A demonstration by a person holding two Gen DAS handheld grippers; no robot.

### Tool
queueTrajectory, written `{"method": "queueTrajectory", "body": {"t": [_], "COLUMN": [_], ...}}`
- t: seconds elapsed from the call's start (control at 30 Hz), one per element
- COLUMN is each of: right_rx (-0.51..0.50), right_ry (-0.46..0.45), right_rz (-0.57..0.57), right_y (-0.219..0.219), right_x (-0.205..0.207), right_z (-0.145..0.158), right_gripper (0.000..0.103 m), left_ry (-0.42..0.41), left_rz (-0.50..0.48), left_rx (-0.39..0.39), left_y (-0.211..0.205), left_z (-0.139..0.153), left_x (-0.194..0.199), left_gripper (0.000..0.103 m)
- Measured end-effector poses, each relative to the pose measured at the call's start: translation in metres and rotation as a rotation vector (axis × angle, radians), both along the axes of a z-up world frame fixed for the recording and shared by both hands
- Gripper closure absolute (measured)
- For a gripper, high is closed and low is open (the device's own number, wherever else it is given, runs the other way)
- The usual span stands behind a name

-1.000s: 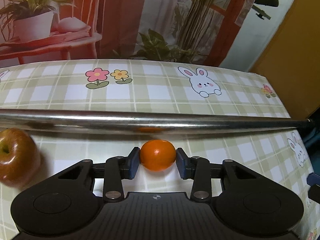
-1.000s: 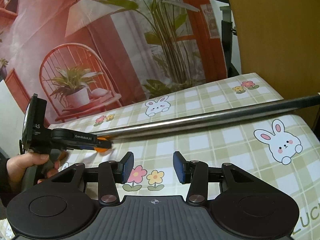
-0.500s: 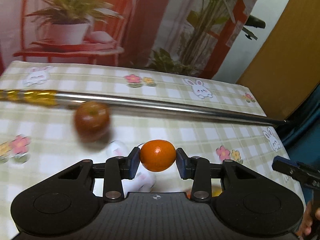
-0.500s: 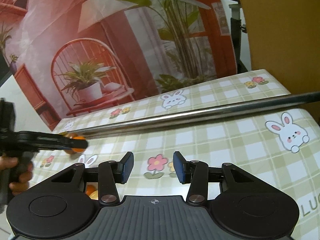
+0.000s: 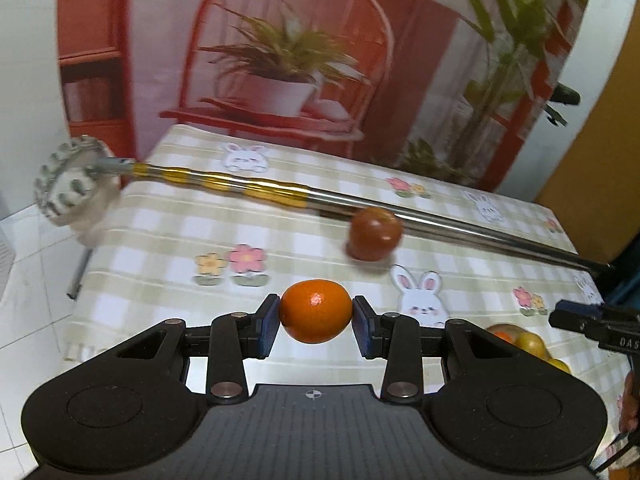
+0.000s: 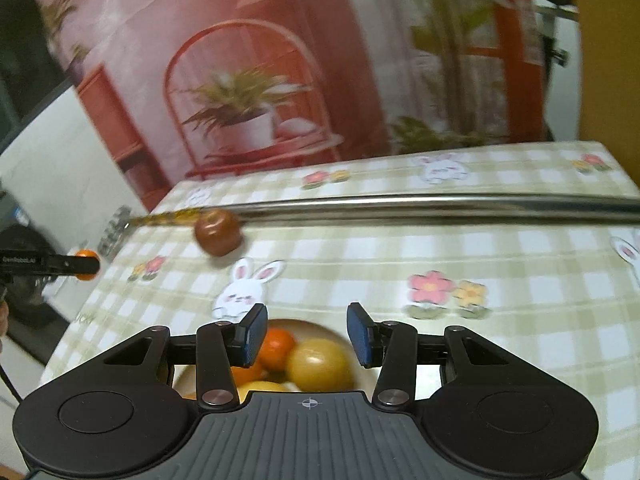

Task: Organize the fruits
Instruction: 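Carry the tangerine with the left gripper while the right gripper grasps the red apple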

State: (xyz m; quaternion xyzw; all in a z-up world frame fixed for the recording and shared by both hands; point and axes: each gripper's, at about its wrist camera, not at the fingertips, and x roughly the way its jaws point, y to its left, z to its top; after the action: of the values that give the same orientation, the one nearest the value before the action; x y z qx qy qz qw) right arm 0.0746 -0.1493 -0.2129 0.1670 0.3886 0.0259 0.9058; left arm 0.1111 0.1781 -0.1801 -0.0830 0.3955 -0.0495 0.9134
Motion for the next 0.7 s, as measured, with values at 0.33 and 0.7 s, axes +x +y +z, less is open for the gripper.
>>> {"method": "queueTrajectory", "body": {"t": [0.33, 0.7], "right_rx": [-0.075, 0.005], "right_ry": [-0.061, 0.011], "right_rz": [0.137, 0.061], "right_y": [0.069, 0.099], "right_x": [0.086, 0.191], "right_z": [0.014, -0.034], "right_gripper": [0.052, 0.029], "left_ry": [-0.050, -0.052], "left_rz": [0.067, 0.121], "left_rx": [-0.050, -0.102], "left_y": [0.026, 0.046], "left_z": [-0.012, -0.029], "left_x": [-0.003, -0.002], "left_gripper": [0.062, 0.062]}}
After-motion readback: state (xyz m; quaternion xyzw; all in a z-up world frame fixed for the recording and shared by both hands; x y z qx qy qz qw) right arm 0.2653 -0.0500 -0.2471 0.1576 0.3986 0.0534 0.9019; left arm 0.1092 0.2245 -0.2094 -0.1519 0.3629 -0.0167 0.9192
